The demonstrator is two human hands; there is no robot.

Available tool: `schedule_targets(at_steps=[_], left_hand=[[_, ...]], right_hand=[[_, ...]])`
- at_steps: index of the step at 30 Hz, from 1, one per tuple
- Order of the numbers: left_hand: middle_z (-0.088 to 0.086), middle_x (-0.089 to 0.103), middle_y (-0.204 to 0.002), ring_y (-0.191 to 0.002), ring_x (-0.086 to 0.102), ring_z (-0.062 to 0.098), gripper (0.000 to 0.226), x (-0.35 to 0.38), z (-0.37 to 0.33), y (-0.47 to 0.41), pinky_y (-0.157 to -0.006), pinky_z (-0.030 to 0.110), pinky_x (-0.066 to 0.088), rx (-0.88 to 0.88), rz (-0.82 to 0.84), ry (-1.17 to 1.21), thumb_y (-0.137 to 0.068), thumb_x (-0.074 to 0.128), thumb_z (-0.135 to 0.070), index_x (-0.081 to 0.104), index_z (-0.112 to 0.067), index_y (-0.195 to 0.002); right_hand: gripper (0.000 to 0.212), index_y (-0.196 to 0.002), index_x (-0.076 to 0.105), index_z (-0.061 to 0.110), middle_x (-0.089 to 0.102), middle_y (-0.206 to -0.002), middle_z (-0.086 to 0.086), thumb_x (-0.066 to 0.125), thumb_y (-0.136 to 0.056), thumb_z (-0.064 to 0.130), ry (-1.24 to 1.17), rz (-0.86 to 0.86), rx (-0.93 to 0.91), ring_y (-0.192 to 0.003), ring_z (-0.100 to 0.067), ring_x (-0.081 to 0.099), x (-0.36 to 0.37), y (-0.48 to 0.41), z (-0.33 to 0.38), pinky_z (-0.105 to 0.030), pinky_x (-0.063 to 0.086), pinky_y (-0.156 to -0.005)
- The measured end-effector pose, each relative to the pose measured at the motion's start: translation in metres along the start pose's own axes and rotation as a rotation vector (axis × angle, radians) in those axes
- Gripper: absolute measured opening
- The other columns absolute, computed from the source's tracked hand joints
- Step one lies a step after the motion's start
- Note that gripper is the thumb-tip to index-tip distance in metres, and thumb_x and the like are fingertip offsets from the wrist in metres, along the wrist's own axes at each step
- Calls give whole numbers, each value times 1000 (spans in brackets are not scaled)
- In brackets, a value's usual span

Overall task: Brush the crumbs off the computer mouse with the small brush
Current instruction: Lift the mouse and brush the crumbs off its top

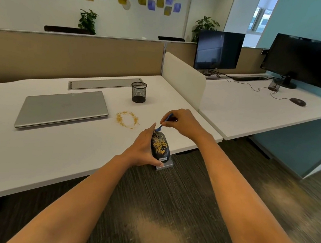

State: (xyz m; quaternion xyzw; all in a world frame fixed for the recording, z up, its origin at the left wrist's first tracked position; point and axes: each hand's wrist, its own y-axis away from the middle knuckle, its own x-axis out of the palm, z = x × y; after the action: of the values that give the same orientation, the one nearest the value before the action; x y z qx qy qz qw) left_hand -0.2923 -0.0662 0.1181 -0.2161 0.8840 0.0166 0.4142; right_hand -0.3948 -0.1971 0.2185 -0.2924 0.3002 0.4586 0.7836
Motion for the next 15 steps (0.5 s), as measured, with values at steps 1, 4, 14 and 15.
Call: schedule_targets(at_steps=[1,4,14,15], left_hand=[[3,15,-151,-137,16,21,128,-1,1,0,-110,35,19,-1,0,0,-55,84,-46,-3,-23,-145],[5,18,-150,-136,19,21,125,-1,2,1,-110,37,22,2,1,-16,-56,84,-46,1,-21,-145],[4,20,-146,-134,19,20,115,1,-2,3,-109,34,24,25,-10,-52,-53,79,-50,15,-18,-142],[4,19,-146,-134,19,20,115,1,-2,3,-109,33,24,26,-9,-57,-53,80,-49,15,-17,-142]], right_hand=[[15,-96,70,4,71,-99,-12,67,-83,11,2,21,7,-89,-18,63,-1,1,-1,-22,49,-78],[13,-95,69,6,70,-97,-12,66,-83,11,-21,49,28,-84,-15,62,-8,2,-4,-15,48,-71],[14,-96,69,2,70,-97,-17,66,-83,8,-115,-63,90,-84,-18,63,-5,6,-15,-24,52,-79],[15,-96,69,2,70,-97,-18,67,-82,8,-122,-43,95,-83,-17,63,-6,6,-15,-21,52,-76]])
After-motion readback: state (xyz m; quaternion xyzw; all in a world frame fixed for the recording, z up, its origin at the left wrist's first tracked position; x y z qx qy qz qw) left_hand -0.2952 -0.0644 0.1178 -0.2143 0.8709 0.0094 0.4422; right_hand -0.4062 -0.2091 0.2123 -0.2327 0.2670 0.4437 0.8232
